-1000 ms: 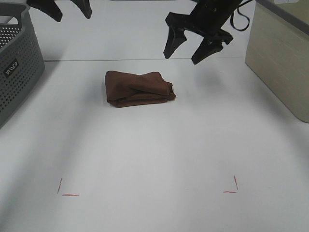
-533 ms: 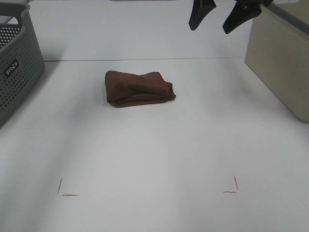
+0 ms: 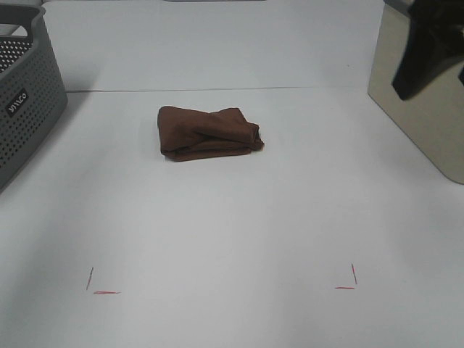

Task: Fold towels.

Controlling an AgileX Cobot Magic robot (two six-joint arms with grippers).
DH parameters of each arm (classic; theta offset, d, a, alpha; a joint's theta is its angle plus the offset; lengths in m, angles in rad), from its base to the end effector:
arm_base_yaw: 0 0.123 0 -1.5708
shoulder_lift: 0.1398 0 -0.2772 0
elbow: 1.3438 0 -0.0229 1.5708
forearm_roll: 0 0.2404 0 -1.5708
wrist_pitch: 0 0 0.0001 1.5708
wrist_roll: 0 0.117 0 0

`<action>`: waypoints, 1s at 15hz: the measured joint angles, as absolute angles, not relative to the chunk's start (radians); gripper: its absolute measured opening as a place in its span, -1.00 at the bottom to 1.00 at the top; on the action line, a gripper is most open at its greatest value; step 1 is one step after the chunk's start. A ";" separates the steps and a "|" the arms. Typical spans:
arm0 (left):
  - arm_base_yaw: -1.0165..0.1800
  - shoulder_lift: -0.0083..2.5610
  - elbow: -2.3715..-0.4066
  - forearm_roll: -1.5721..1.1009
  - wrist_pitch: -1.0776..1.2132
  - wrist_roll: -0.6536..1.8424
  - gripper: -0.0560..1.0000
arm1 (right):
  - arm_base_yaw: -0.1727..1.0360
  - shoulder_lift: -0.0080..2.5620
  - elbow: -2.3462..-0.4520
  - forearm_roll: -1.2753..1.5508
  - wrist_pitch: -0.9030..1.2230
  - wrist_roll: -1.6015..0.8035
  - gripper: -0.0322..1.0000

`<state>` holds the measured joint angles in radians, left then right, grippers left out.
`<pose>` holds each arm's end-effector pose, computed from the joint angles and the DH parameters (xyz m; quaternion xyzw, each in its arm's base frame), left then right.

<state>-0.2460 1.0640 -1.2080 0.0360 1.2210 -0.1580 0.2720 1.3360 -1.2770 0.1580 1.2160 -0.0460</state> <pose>0.1886 -0.0433 0.3613 0.0432 0.9570 -0.0399 0.2842 0.2429 0.0857 0.3214 -0.1423 0.9683 0.0988 0.1797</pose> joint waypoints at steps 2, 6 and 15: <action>-0.246 0.868 -1.069 0.036 1.222 -0.158 0.33 | 0.275 1.165 -1.118 0.144 1.218 -0.046 0.56; -0.246 0.512 -0.865 0.036 1.222 -0.153 0.33 | 0.275 0.853 -0.869 0.127 1.213 -0.046 0.56; -0.246 0.003 -0.565 -0.055 1.181 0.026 0.33 | 0.275 0.145 -0.565 0.124 1.152 -0.135 0.56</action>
